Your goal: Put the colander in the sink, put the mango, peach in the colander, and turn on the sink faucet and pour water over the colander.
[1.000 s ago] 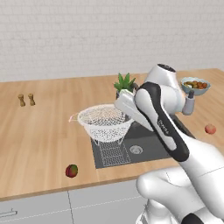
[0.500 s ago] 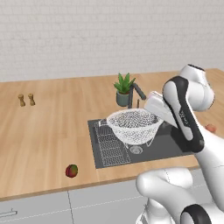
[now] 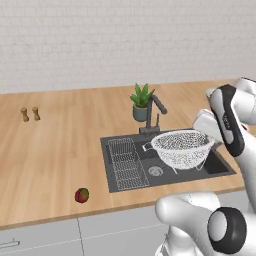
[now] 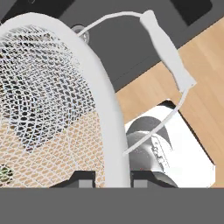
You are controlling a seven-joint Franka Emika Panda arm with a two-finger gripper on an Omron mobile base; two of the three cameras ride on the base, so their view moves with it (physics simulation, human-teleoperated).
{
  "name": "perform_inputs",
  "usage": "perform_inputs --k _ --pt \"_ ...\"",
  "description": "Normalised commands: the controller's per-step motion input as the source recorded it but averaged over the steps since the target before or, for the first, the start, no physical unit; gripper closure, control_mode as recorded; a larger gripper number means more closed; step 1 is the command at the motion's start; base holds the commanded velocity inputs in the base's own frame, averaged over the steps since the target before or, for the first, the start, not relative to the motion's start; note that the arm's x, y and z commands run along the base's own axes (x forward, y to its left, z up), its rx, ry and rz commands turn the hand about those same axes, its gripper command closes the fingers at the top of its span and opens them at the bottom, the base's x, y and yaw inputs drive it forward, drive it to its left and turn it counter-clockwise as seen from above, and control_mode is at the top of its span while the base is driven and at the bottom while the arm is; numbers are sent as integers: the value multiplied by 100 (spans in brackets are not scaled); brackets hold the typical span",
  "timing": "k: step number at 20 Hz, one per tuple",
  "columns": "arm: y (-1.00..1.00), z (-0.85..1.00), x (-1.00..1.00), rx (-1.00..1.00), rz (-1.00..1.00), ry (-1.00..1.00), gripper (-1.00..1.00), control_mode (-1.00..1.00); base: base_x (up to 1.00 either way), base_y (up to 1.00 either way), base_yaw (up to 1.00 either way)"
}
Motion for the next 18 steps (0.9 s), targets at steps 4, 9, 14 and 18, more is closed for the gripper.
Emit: perform_inputs --k 4,9,14,18 --pt "-100 -39 11 0 0 -1 100 -100 0 0 0" --pt "-99 -41 26 4 2 -8 100 -100 0 0 0" --pt "-72 -35 56 14 10 -22 100 -100 0 0 0" --pt "-34 -45 65 12 11 -14 100 -100 0 0 0"
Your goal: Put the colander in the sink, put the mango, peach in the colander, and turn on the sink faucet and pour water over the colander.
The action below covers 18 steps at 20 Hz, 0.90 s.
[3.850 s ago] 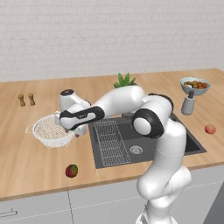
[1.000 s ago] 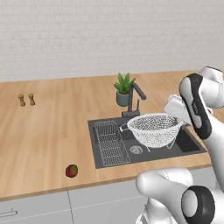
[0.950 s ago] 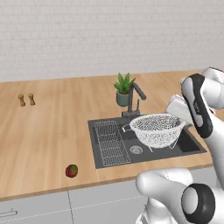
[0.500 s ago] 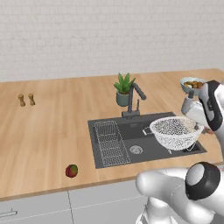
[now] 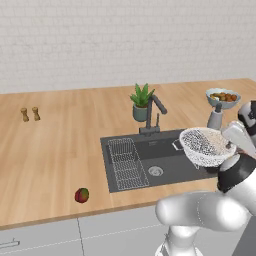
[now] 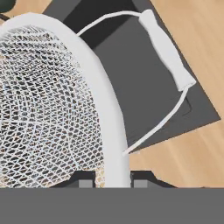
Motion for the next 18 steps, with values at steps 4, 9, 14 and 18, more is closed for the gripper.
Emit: perform_inputs --k 4,9,14,18 --pt "-16 -39 75 9 10 5 100 -100 0 0 0" --pt "0 -21 82 6 14 14 100 -100 0 0 0" --pt "0 -54 48 13 9 -5 100 -100 0 0 0" --pt "0 -74 19 2 5 -11 100 -100 0 0 0"
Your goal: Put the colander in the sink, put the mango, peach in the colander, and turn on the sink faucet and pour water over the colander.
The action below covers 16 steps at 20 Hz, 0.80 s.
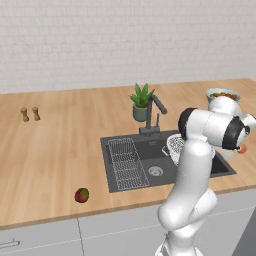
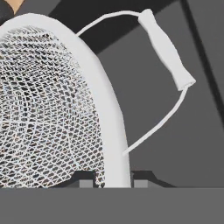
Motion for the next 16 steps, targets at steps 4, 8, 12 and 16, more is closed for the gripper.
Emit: perform_inputs --k 4,8,12,16 --pt "3 -53 42 0 5 3 100 -100 0 0 0" --pt "0 -17 54 0 4 1 100 -100 0 0 0" --pt "14 -16 57 0 0 3 100 -100 0 0 0" --pt "68 -27 39 -10 0 10 100 -100 0 0 0"
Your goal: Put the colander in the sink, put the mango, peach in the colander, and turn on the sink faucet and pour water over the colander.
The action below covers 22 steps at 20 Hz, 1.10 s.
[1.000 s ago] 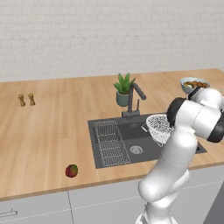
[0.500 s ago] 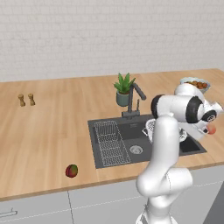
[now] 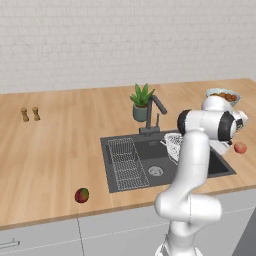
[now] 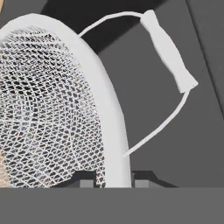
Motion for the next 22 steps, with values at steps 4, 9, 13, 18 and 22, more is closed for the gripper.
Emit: perform_inputs --k 4,9,13,18,22 --pt "97 -37 25 -20 -2 8 100 -100 0 0 0" --pt "86 -39 27 -18 -3 5 100 -100 0 0 0" --pt "52 -40 44 -8 -3 0 100 -100 0 0 0" --pt "20 -25 40 -2 -5 0 100 -100 0 0 0" --pt "0 -5 6 0 -1 0 100 -100 0 0 0"
